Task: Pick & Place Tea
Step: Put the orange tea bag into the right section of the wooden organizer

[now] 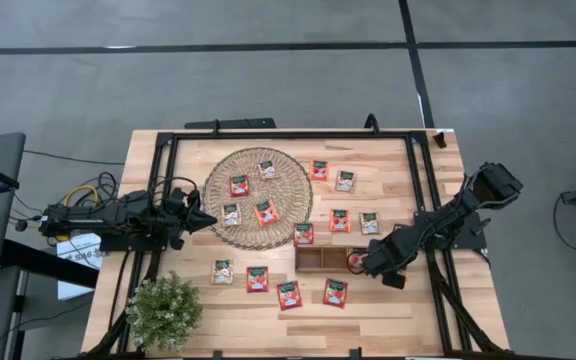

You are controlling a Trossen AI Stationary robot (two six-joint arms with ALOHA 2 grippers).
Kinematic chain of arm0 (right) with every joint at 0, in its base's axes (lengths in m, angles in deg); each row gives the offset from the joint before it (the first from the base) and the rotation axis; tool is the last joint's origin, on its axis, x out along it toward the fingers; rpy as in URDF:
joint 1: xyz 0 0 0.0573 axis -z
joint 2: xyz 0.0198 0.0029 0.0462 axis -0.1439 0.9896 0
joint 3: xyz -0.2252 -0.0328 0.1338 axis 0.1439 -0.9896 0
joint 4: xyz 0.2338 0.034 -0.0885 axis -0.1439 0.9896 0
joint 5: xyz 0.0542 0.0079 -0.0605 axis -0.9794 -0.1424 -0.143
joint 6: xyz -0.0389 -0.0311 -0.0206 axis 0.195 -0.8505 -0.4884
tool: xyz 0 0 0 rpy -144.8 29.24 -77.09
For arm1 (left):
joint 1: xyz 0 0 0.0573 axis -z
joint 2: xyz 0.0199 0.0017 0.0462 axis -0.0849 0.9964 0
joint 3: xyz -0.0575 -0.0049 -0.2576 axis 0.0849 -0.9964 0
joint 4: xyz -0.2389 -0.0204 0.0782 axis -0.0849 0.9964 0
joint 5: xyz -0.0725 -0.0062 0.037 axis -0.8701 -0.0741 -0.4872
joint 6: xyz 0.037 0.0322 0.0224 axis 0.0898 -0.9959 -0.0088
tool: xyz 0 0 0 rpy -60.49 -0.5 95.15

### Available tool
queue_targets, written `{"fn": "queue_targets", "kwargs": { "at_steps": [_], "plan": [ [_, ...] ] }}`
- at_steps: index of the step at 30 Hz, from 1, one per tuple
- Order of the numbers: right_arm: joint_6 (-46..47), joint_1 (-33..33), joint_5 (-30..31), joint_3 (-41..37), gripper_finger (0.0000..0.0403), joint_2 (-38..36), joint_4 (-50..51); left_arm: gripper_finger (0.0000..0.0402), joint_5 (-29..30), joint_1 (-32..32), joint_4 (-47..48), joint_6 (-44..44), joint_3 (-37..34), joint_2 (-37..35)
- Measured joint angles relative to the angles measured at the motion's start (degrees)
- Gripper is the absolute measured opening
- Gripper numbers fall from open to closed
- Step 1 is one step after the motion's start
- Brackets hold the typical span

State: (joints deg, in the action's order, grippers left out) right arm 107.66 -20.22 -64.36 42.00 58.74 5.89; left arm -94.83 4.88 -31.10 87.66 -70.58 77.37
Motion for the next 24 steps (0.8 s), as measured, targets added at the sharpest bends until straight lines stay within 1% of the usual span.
{"fn": "queue_targets", "kwargs": {
  "at_steps": [3,11,12,13,15,17,24],
  "plan": [
    [0.35,0.02,0.96,0.0,0.0003,0.0,0.05,0.0,-0.01,0.01,0.0,-0.01,0.0,0.0],
    [0.42,0.02,1.24,0.02,0.0001,-0.02,0.33,0.0,-0.02,0.01,0.0,0.02,-0.01,0.0],
    [1.06,0.02,1.97,0.02,0.0001,-0.21,0.58,0.0,-0.02,0.02,0.02,0.02,0.0,0.0],
    [1.96,-0.02,3.94,-0.11,0.0001,-0.52,1.03,0.0,-0.03,0.0,0.0,0.03,0.0,0.0],
    [4.46,0.07,7.81,-0.27,0.0,-1.61,2.14,0.0,-0.03,0.0,0.0,0.04,0.0,0.0],
    [6.81,0.17,10.24,-0.5,0.0,-3.28,3.31,0.0,-0.03,0.0,0.0,0.07,0.0,0.0],
    [7.69,0.52,10.05,-0.31,0.0001,-8.82,8.87,0.0,-0.03,0.0,0.0,0.11,0.0,0.0]
  ]
}}
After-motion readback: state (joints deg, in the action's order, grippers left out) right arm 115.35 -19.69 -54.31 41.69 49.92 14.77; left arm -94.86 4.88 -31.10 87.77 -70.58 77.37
